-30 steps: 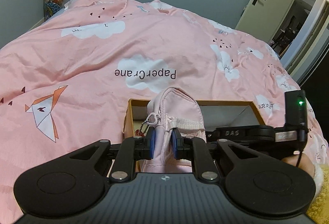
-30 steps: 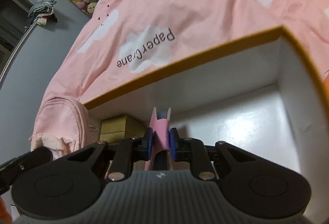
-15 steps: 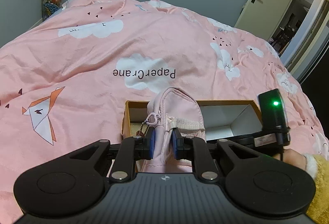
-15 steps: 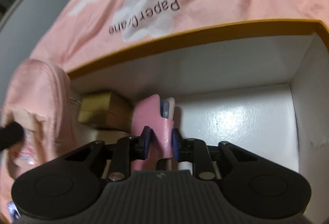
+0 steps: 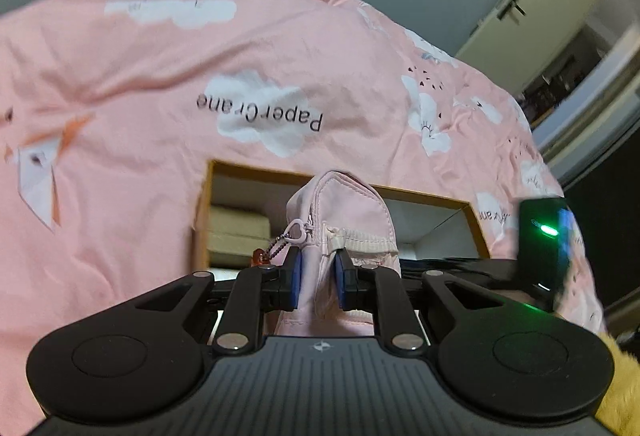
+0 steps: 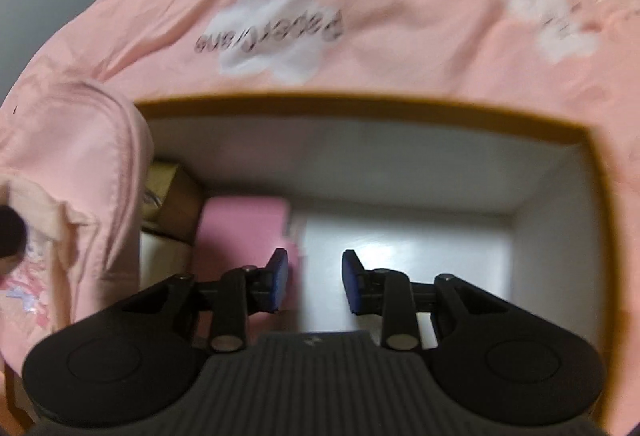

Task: Organize objects
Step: 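Lower the pink case into the orange box and open the right gripper while the left gripper carries the backpack, then lower the pink backpack into the orange box and open the left gripper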

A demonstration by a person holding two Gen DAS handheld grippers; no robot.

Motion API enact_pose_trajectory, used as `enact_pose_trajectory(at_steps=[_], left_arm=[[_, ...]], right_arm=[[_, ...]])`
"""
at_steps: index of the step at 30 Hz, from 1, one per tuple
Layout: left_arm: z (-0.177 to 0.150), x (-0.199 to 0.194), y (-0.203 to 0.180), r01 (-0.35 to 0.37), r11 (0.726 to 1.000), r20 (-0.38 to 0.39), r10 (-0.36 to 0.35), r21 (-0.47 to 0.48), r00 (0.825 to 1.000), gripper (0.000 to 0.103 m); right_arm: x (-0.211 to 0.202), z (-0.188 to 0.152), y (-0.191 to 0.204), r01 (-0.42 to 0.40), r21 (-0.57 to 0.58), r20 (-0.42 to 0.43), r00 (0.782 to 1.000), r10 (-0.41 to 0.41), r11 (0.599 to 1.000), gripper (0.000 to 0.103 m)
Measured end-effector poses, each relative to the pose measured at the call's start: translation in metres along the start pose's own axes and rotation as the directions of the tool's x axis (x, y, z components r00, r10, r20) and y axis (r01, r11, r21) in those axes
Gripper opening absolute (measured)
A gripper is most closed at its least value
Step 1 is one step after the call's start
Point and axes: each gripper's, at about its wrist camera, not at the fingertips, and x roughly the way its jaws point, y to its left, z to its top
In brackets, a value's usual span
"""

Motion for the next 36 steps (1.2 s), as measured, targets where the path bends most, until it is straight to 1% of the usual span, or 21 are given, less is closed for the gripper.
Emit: enact_pose_trajectory(at_steps=[3, 5, 8, 11, 13, 16, 18, 20, 22, 25, 28, 30, 31, 32, 33, 34, 36], left_arm=[[-0.008, 0.018, -0.005, -0.016, 0.999, -0.013, 0.015, -0.040, 1.000, 0.019], [-0.013, 0.032, -0.005, -0.021, 0.997, -0.037, 0.018, -0.077, 0.999, 0.019], [-0.018, 0.048, -0.004, -0.049, 0.992, -0.052, 0.044, -0.113, 0.998, 0.019], [-0.020, 0.059, 0.001, -0.075, 0.987, -0.068, 0.066, -0.141, 0.995, 0.019], [-0.022, 0.065, 0.005, -0.109, 0.982, -0.081, 0.098, -0.153, 0.992, 0.019], [-0.023, 0.069, 0.003, -0.125, 0.984, -0.081, 0.115, -0.128, 0.990, 0.020], [-0.024, 0.072, -0.001, -0.145, 0.985, -0.089, 0.136, -0.095, 0.987, 0.022], [-0.024, 0.076, -0.005, -0.173, 0.983, -0.097, 0.167, -0.062, 0.981, 0.024], [-0.025, 0.076, -0.009, -0.197, 0.980, -0.094, 0.193, -0.027, 0.977, 0.028], [-0.026, 0.074, -0.016, -0.225, 0.974, -0.088, 0.228, 0.038, 0.970, 0.030], [-0.027, 0.062, -0.020, -0.216, 0.974, -0.074, 0.221, 0.074, 0.972, 0.030], [-0.026, 0.056, -0.020, -0.203, 0.974, -0.066, 0.209, 0.098, 0.976, 0.030], [-0.026, 0.054, -0.019, -0.196, 0.975, -0.071, 0.204, 0.109, 0.976, 0.028], [-0.026, 0.054, -0.018, -0.190, 0.975, -0.077, 0.199, 0.114, 0.977, 0.027], [-0.026, 0.055, -0.018, -0.189, 0.974, -0.084, 0.200, 0.124, 0.976, 0.022], [-0.026, 0.057, -0.017, -0.193, 0.972, -0.093, 0.207, 0.137, 0.974, 0.020], [-0.028, 0.060, -0.018, -0.206, 0.966, -0.096, 0.223, 0.159, 0.970, 0.019]], right_arm=[[-0.020, -0.008, -0.013, 0.022, 0.003, 0.038, 0.999, -0.022, 1.000, 0.032], [-0.028, -0.013, -0.019, 0.013, 0.014, 0.046, 0.999, -0.014, 1.000, 0.033], [-0.036, -0.017, -0.023, -0.004, 0.029, 0.059, 0.998, 0.003, 1.000, 0.033], [-0.038, -0.020, -0.019, -0.051, 0.030, 0.068, 0.997, 0.048, 0.998, 0.033], [-0.035, -0.020, -0.015, -0.095, 0.041, 0.058, 0.994, 0.093, 0.995, 0.033], [-0.027, -0.021, -0.011, -0.171, 0.079, 0.033, 0.985, 0.169, 0.982, 0.033], [-0.022, -0.021, -0.008, -0.197, 0.089, 0.022, 0.980, 0.196, 0.976, 0.033], [-0.018, -0.022, -0.005, -0.207, 0.098, 0.014, 0.978, 0.207, 0.973, 0.033], [-0.012, -0.021, -0.004, -0.215, 0.117, 0.001, 0.976, 0.217, 0.970, 0.033], [-0.005, -0.021, -0.004, -0.227, 0.143, -0.015, 0.973, 0.232, 0.963, 0.033], [-0.003, -0.022, -0.004, -0.241, 0.144, -0.018, 0.969, 0.246, 0.960, 0.033], [-0.002, -0.022, -0.003, -0.256, 0.144, -0.018, 0.965, 0.261, 0.956, 0.029], [-0.001, -0.022, -0.003, -0.270, 0.145, -0.017, 0.961, 0.275, 0.952, 0.020], [0.001, -0.022, -0.002, -0.276, 0.147, -0.020, 0.959, 0.282, 0.950, 0.020], [0.002, -0.022, 0.000, -0.267, 0.145, -0.019, 0.962, 0.272, 0.953, 0.019], [0.004, -0.021, 0.001, -0.257, 0.143, -0.018, 0.965, 0.262, 0.956, 0.018], [0.006, -0.021, 0.003, -0.253, 0.143, -0.024, 0.966, 0.259, 0.957, 0.016]])
